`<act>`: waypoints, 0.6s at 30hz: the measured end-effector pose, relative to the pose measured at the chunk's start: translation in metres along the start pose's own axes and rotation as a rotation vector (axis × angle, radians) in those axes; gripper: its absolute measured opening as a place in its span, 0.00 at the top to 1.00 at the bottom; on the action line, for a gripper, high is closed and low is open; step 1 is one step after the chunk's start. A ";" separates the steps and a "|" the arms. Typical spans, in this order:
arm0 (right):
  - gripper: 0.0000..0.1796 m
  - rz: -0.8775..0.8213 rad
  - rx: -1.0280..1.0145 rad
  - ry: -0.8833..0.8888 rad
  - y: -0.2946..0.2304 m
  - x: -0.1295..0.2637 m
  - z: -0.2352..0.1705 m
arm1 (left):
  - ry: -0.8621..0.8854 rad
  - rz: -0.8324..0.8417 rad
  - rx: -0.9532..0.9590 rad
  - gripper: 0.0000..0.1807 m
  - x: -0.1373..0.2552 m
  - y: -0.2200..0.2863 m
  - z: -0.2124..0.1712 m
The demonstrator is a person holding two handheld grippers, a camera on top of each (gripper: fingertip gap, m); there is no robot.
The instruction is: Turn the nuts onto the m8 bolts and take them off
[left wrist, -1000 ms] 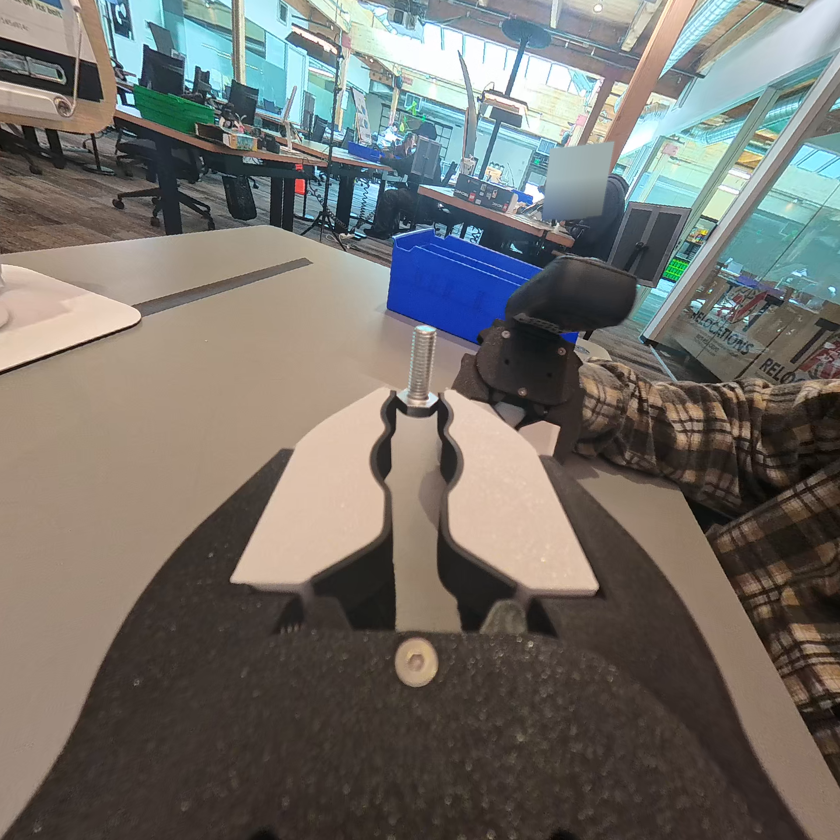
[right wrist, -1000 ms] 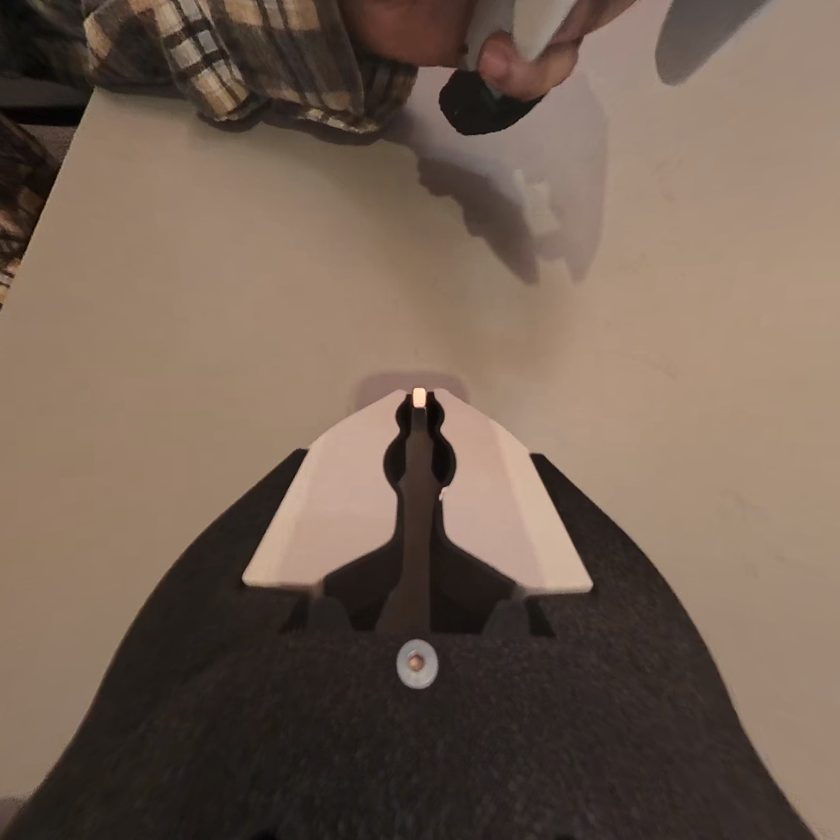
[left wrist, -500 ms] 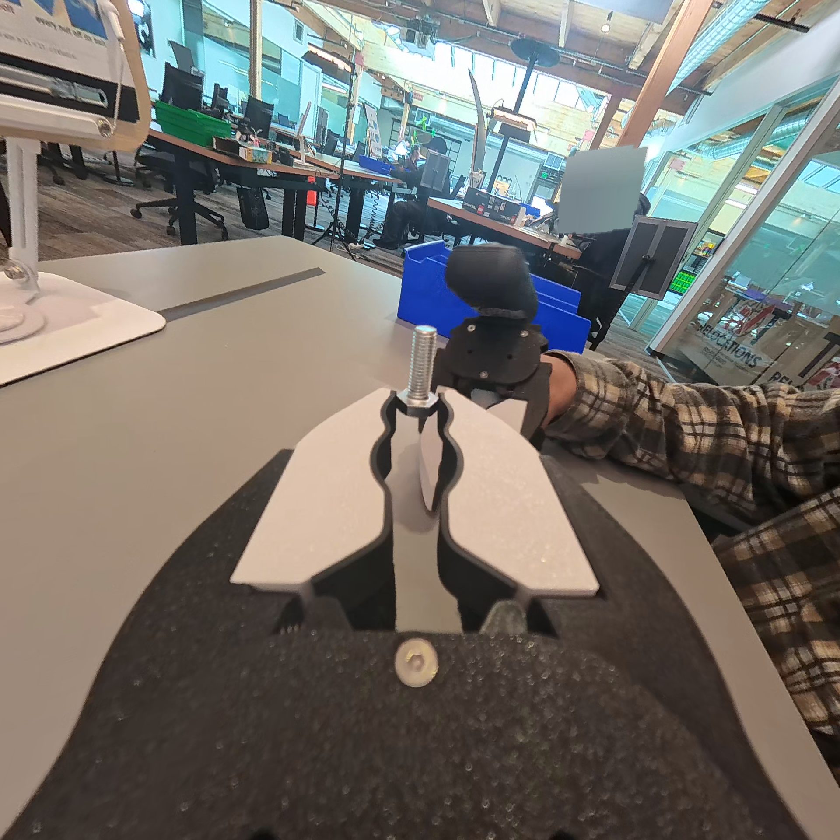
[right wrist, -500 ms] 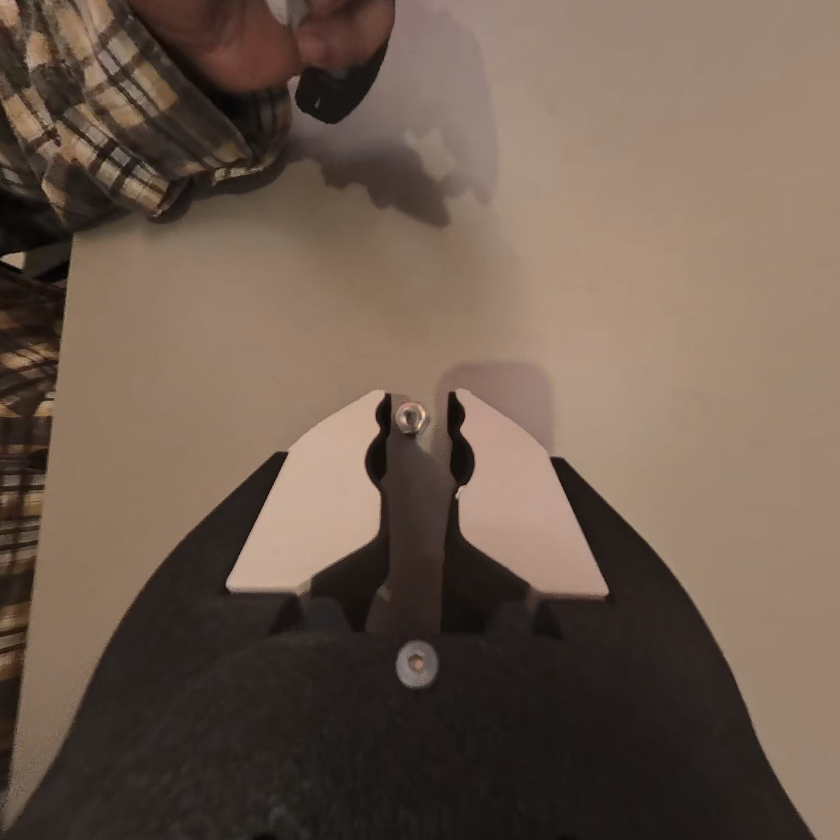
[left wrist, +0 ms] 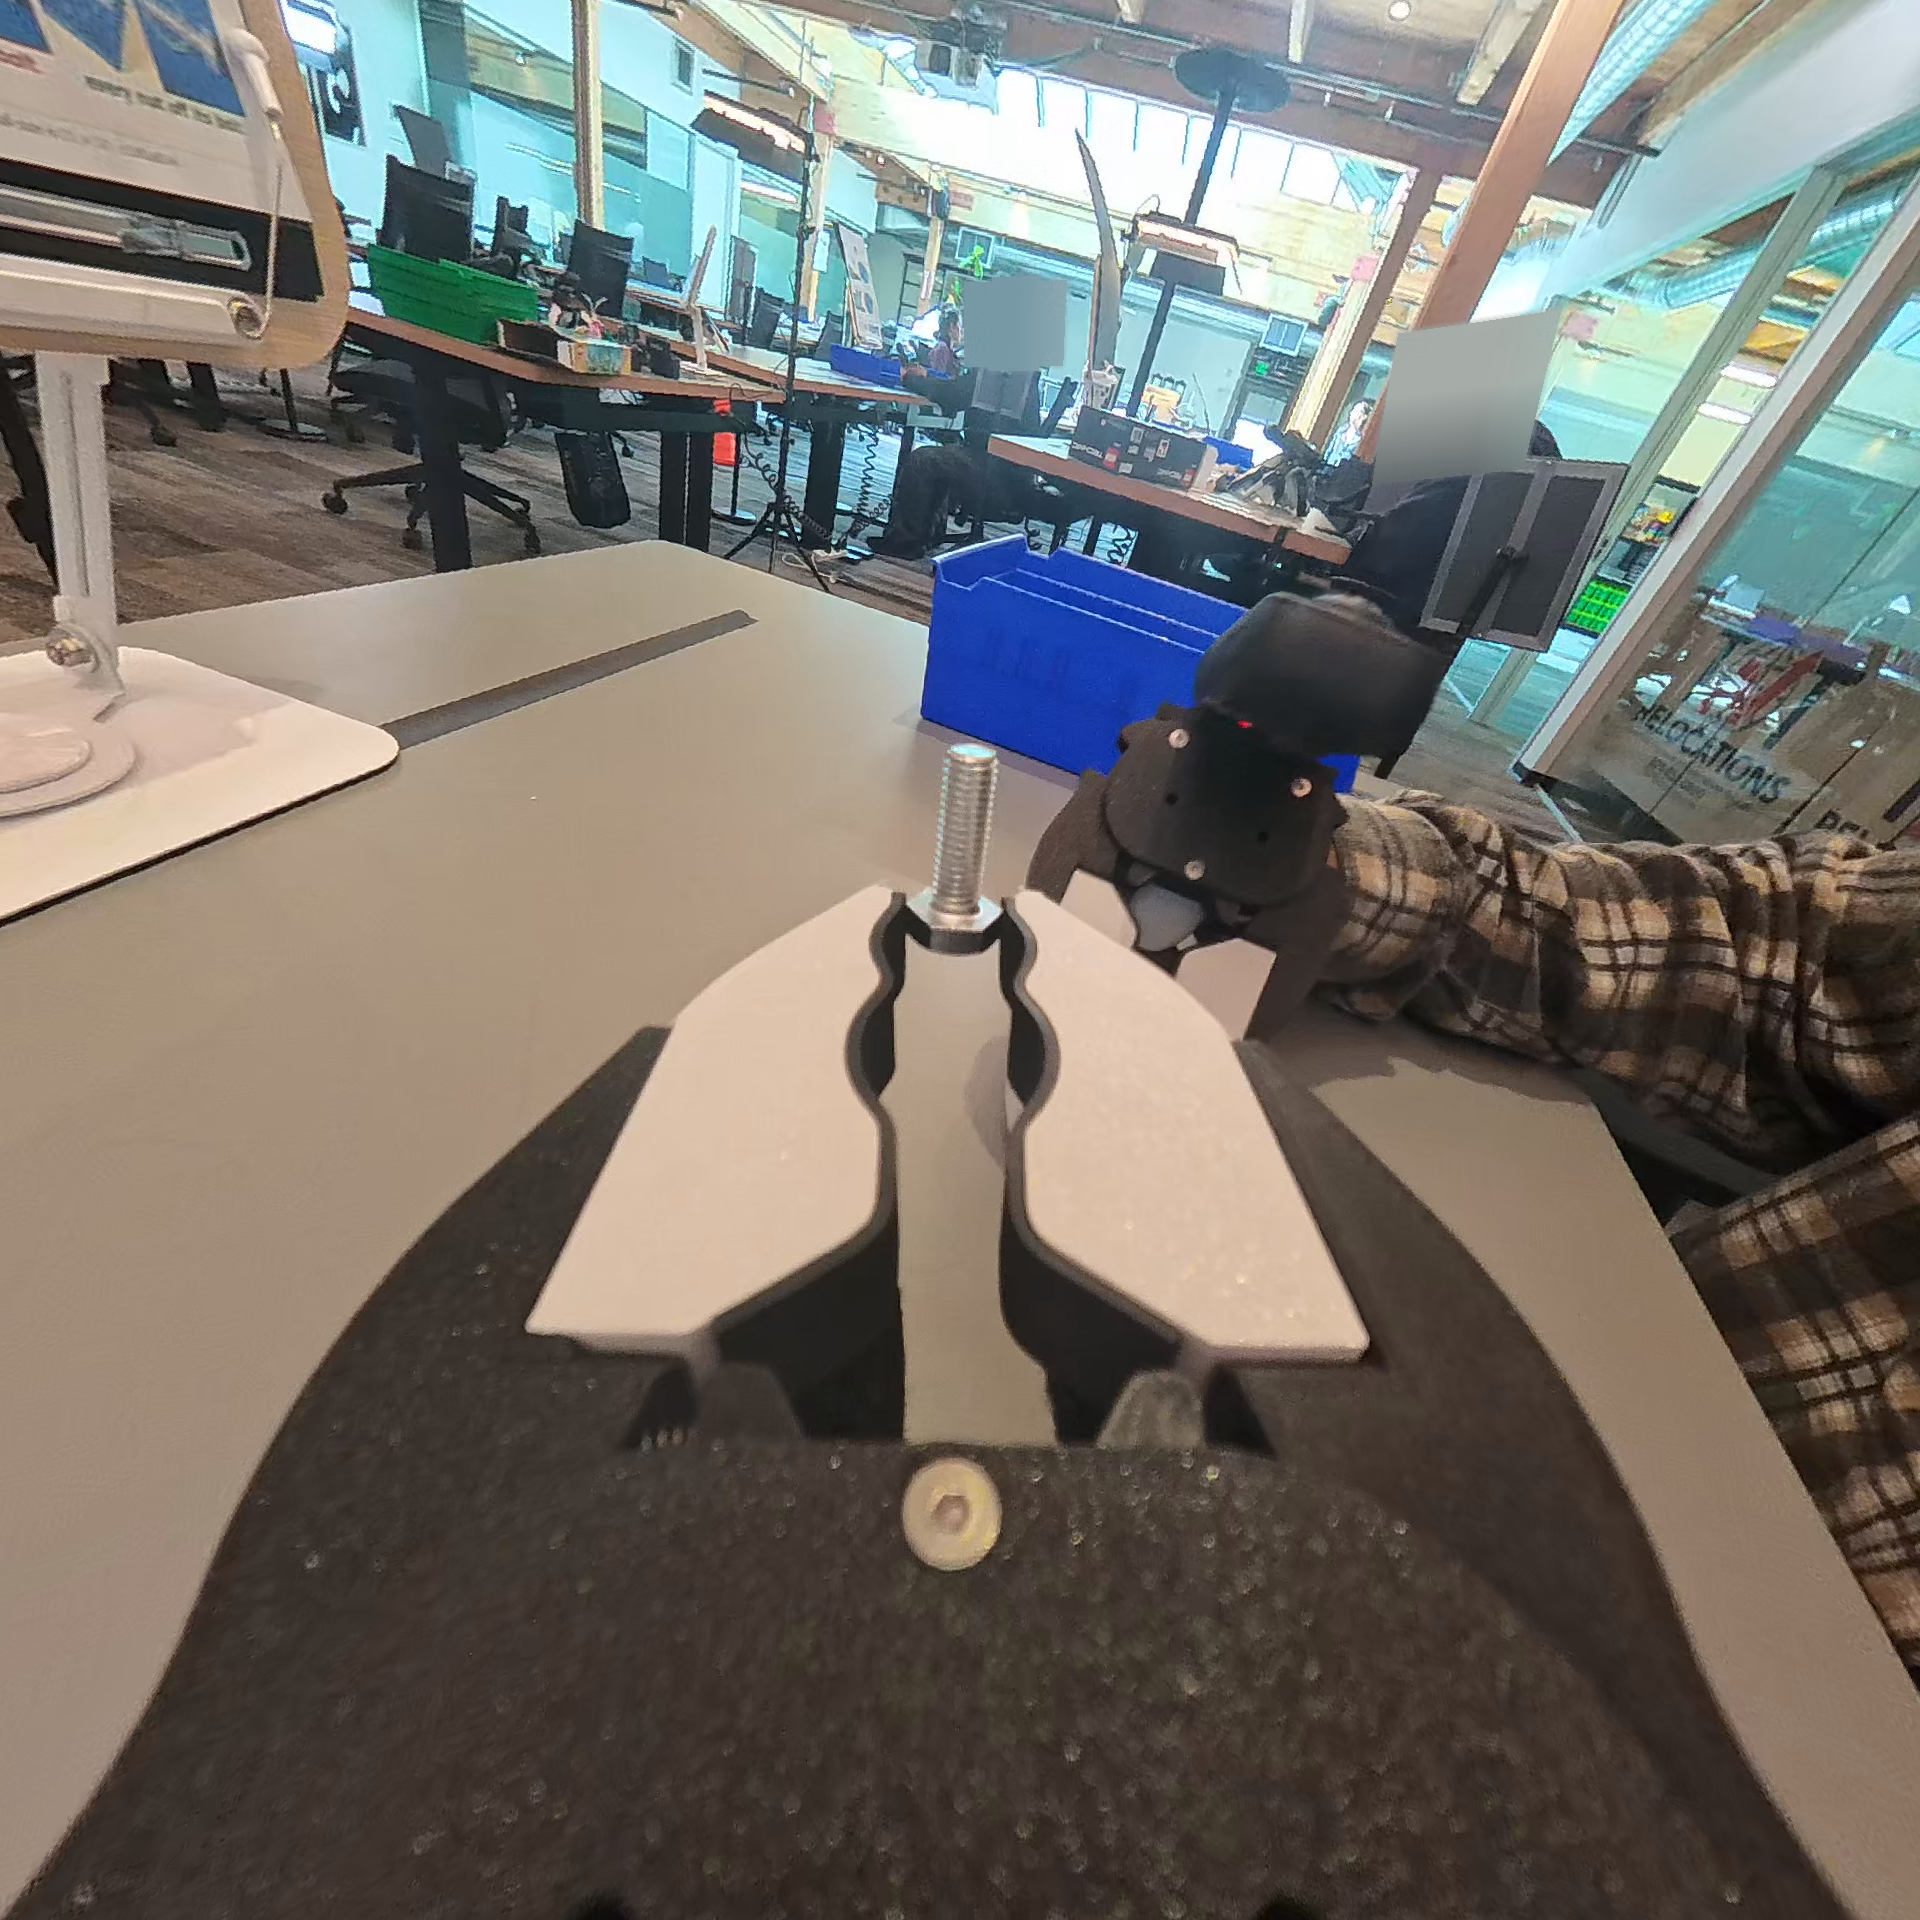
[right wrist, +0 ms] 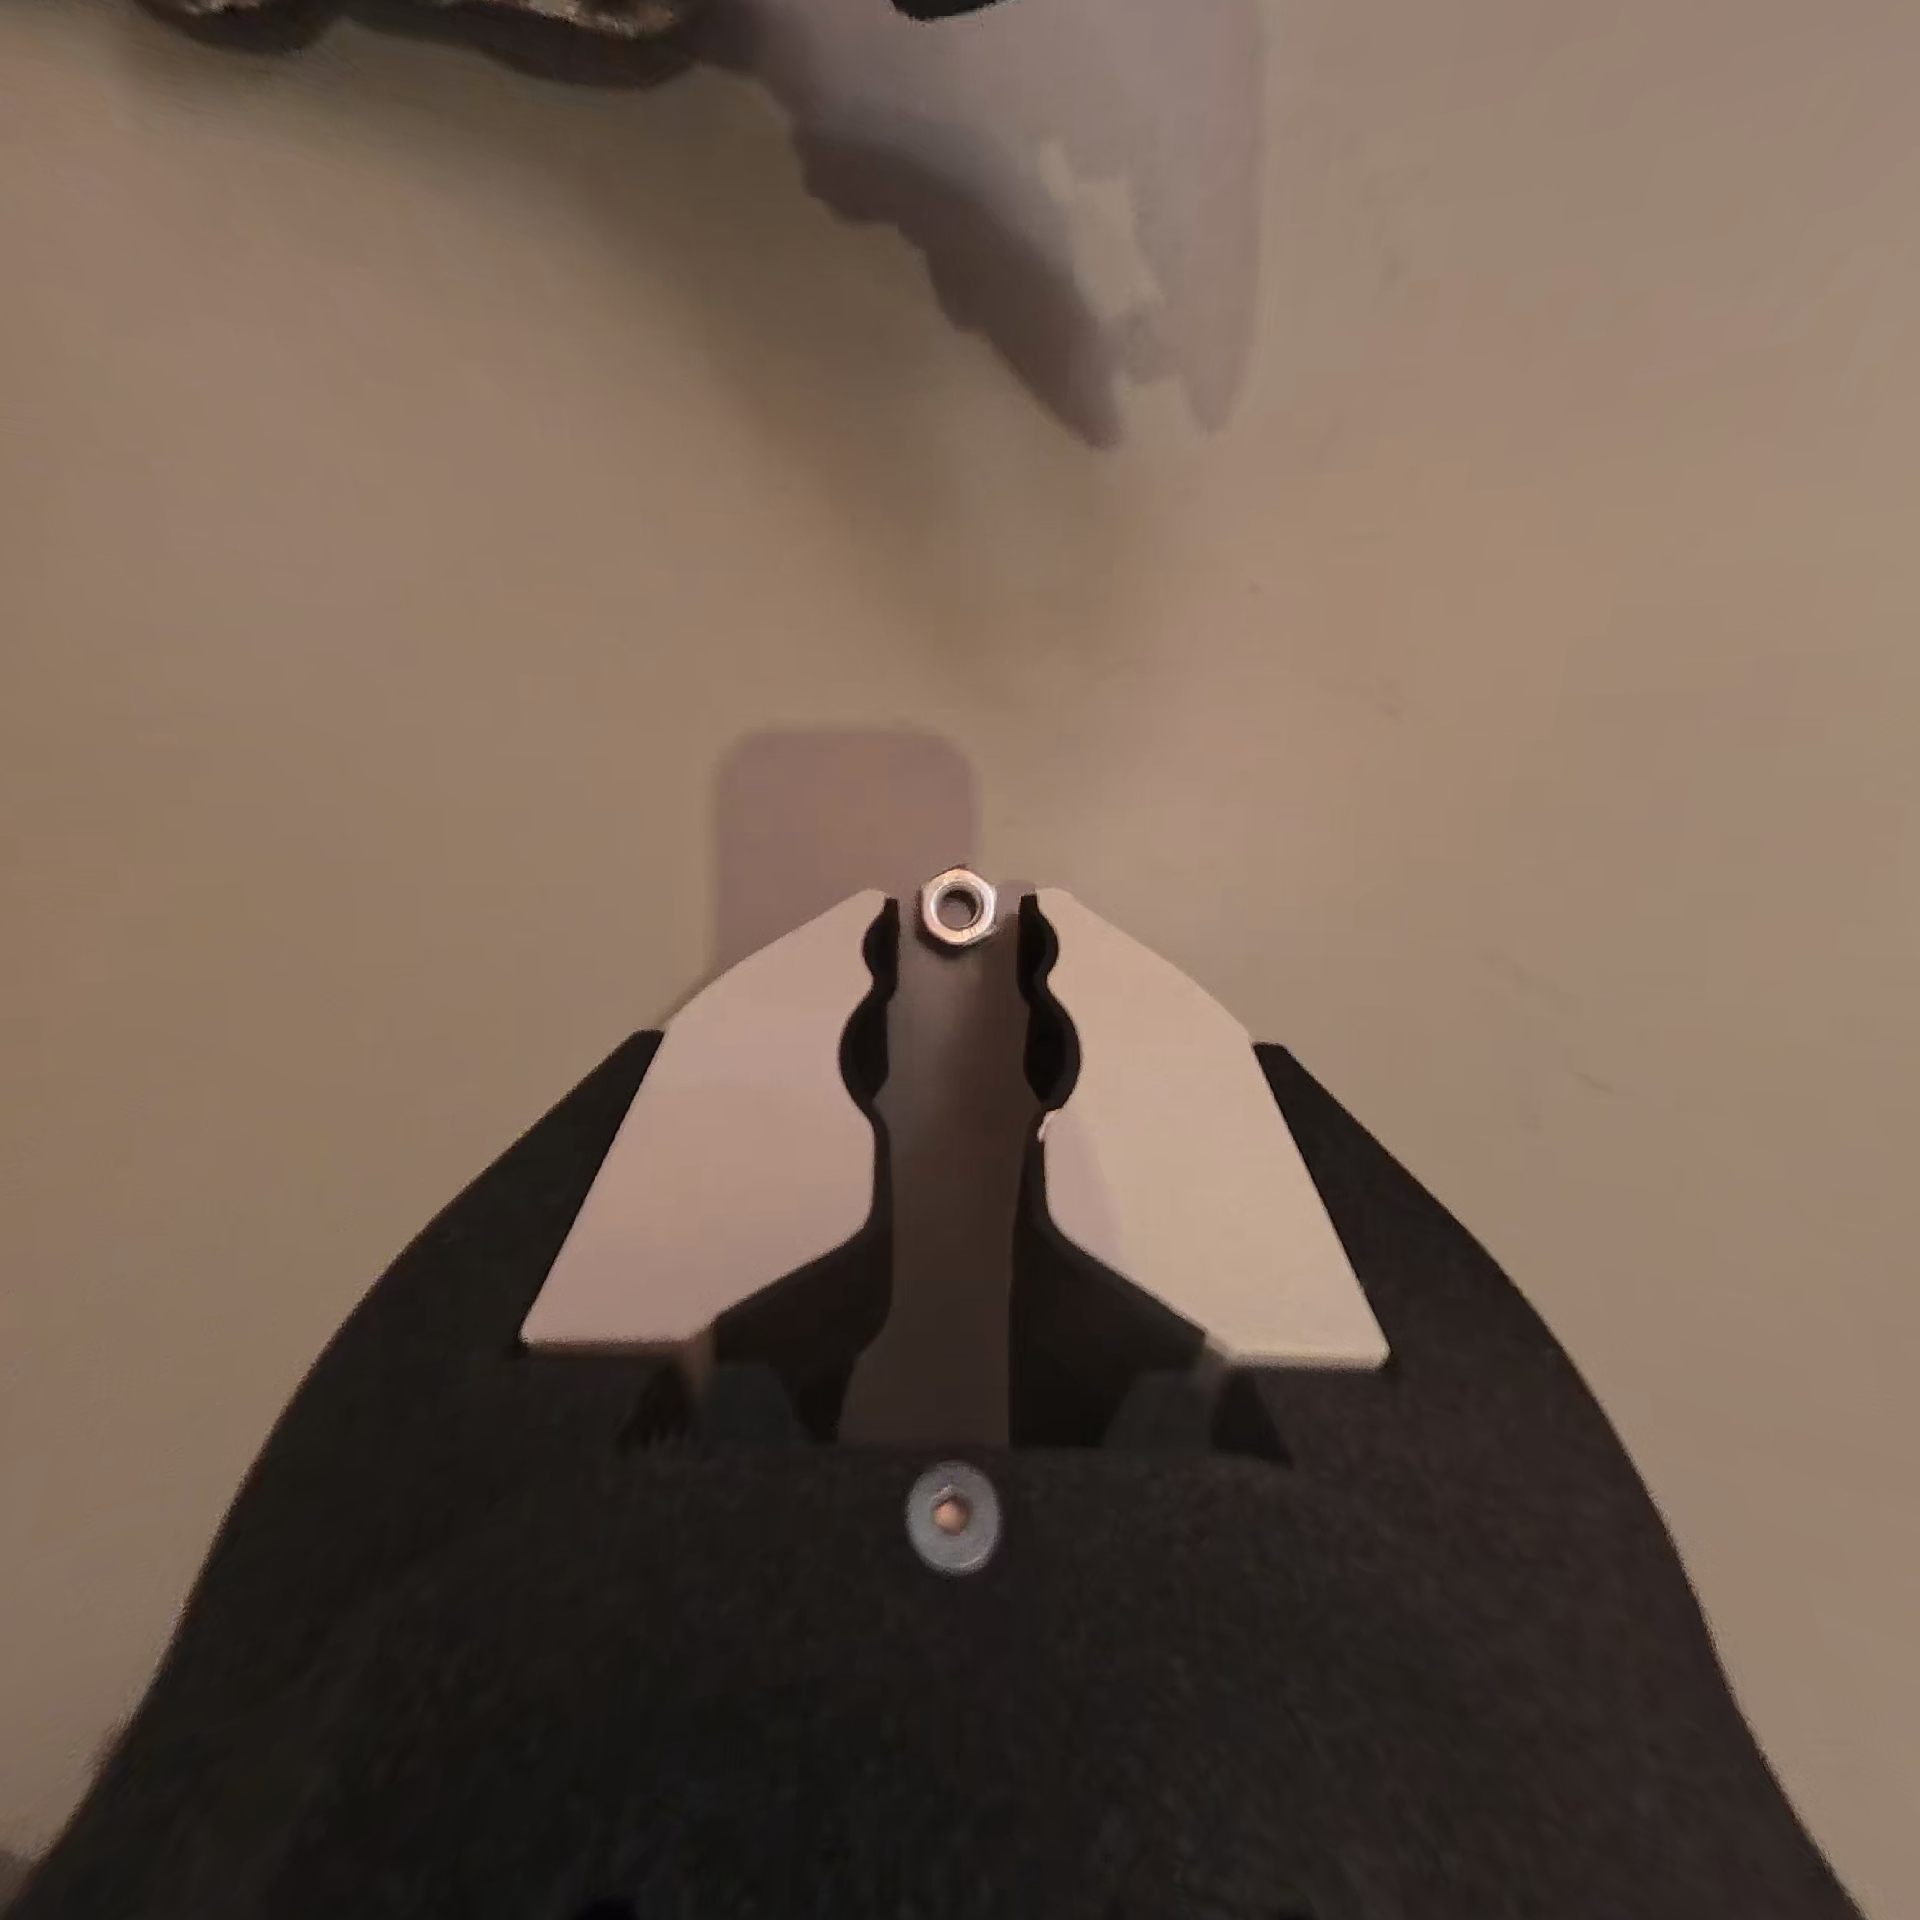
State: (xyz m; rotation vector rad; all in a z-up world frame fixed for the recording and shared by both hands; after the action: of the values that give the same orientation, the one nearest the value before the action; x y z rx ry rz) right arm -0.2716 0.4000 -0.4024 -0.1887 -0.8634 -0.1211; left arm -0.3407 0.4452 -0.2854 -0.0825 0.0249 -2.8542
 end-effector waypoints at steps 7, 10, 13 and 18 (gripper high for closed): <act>0.92 0.037 -0.044 0.013 0.000 -0.002 0.000 | -0.005 -0.004 -0.002 0.91 -0.002 0.000 -0.002; 0.92 0.023 -0.058 0.041 0.005 0.003 0.003 | -0.007 -0.005 -0.006 0.91 -0.002 0.000 -0.003; 0.92 0.009 -0.064 0.125 0.016 0.032 0.027 | -0.009 -0.011 -0.010 0.91 -0.003 0.002 -0.004; 0.92 -0.007 0.004 0.272 0.022 0.096 0.097 | -0.034 -0.038 -0.047 0.91 -0.011 0.010 -0.011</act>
State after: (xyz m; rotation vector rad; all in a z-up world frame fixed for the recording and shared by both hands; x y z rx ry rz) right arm -0.2777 0.4397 -0.2697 -0.1606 -0.5931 -0.1477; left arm -0.3282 0.4391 -0.2970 -0.1427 0.0848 -2.8901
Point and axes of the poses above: each gripper's, where its closed fingertips meet, x back along the fingers, z out of its top, y = z × x across the jaws, the point moved 1 cm from there along x, back along the fingers, and after that the axes turned 15 degrees about -x, right-handed, at the moved point
